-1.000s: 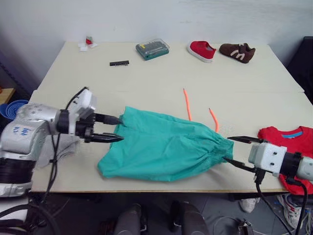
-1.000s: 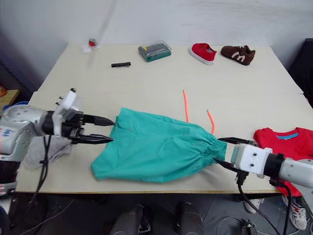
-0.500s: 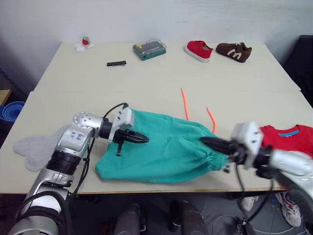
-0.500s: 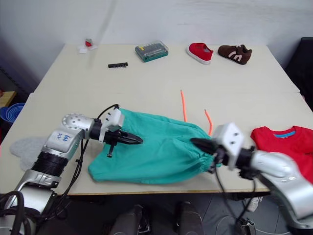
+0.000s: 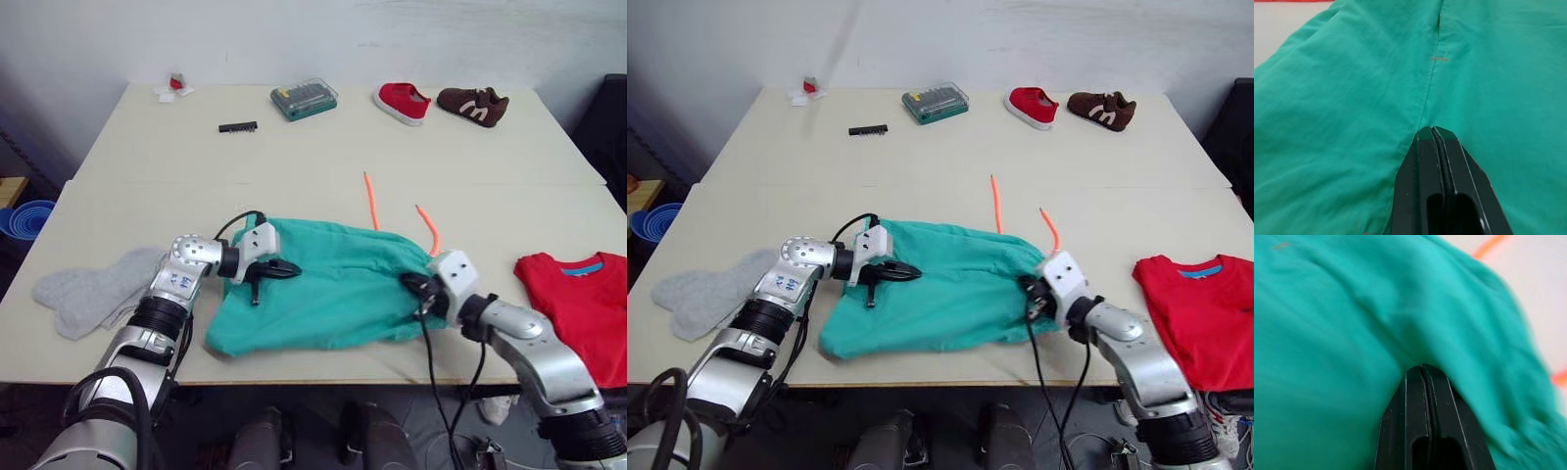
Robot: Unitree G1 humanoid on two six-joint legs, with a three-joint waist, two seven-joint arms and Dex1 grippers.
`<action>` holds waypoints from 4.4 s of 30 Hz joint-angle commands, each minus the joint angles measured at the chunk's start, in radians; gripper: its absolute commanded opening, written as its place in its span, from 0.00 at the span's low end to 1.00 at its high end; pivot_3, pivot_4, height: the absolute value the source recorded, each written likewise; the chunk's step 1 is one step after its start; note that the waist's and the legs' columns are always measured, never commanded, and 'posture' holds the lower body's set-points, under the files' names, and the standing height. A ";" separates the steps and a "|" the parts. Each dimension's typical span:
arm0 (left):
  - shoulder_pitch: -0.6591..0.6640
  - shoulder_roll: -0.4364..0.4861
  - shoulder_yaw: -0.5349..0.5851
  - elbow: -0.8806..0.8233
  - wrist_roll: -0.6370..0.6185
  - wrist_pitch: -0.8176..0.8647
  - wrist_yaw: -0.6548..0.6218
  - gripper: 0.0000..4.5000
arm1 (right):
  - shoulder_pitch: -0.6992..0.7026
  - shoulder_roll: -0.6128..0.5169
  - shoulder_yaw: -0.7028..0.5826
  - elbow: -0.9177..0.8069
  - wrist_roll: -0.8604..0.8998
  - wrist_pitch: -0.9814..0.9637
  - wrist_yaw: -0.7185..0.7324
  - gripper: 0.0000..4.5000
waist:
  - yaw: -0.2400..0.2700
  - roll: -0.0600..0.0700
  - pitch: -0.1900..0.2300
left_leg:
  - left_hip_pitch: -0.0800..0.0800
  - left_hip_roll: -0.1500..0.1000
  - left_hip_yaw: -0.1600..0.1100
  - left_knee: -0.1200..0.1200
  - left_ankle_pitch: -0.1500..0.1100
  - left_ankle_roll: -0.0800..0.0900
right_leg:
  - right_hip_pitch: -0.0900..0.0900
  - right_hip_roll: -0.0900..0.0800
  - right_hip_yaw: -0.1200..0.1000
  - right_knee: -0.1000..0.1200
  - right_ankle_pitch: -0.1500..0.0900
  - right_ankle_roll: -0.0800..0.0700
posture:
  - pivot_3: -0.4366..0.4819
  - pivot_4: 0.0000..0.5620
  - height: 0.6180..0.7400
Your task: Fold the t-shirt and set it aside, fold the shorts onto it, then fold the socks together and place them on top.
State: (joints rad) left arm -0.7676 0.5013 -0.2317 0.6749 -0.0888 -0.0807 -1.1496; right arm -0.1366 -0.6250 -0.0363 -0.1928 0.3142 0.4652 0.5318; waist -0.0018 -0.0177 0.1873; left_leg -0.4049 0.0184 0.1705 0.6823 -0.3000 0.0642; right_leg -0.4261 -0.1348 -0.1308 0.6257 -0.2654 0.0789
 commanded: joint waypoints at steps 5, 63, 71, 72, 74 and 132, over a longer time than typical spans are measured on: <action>-0.006 0.021 0.093 -0.043 -0.068 0.119 -0.022 0.00 | -0.074 -0.001 -0.107 -0.091 0.078 0.034 0.032 0.00 | -0.006 0.000 0.000 | 0.000 0.000 0.000 -0.001 0.001 0.000 | -0.002 0.000 0.000 0.000 0.000 0.000 | 0.48 0.27 1.00; 0.028 -0.009 0.036 -0.388 -0.121 0.250 -0.187 0.99 | 0.415 0.331 -0.337 -0.364 1.046 0.411 -0.661 1.00 | -0.002 -0.001 0.000 | 0.000 0.001 -0.004 -0.018 0.005 -0.003 | -0.001 0.005 -0.001 -0.008 -0.001 -0.005 | 0.48 0.27 1.00; 0.063 0.023 0.048 -0.417 -0.116 0.239 -0.144 0.99 | 0.228 0.331 -0.262 -0.193 1.023 0.404 -0.670 1.00 | -0.008 -0.001 0.000 | 0.001 0.001 -0.004 -0.018 0.007 -0.006 | -0.001 0.004 -0.002 -0.008 0.000 -0.005 | 0.48 0.27 1.00; 0.068 0.030 0.050 -0.416 -0.112 0.233 -0.137 0.99 | 0.201 0.333 -0.254 -0.178 1.018 0.402 -0.673 1.00 | -0.009 -0.001 -0.001 | 0.001 0.001 -0.004 -0.018 0.007 -0.006 | -0.001 0.004 -0.002 -0.008 0.000 -0.005 | 0.48 0.27 1.00; 0.073 0.042 0.052 -0.404 -0.102 0.218 -0.124 1.00 | 0.168 0.335 -0.250 -0.164 1.022 0.395 -0.671 0.96 | -0.012 -0.002 -0.001 | 0.001 0.001 -0.004 -0.018 0.008 -0.006 | -0.001 0.004 -0.002 -0.008 0.000 -0.005 | 0.48 0.27 1.00; 0.221 0.253 0.452 -0.532 -0.250 0.447 0.172 0.00 | -0.725 0.323 0.486 0.106 0.345 0.407 0.143 0.17 | -0.028 0.000 0.001 | -0.003 0.000 -0.001 -0.020 0.008 -0.002 | -0.006 0.004 -0.003 -0.005 -0.001 -0.004 | 0.48 0.27 1.00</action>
State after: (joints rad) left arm -0.5399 0.7326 0.1893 0.1822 -0.3141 0.3666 -0.9858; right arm -0.8503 -0.3255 0.4541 -0.0646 0.6596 0.8913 0.6432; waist -0.0299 -0.0177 0.1879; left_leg -0.4078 0.0185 0.1692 0.6627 -0.2921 0.0623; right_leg -0.4316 -0.1311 -0.1343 0.6213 -0.2659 0.0752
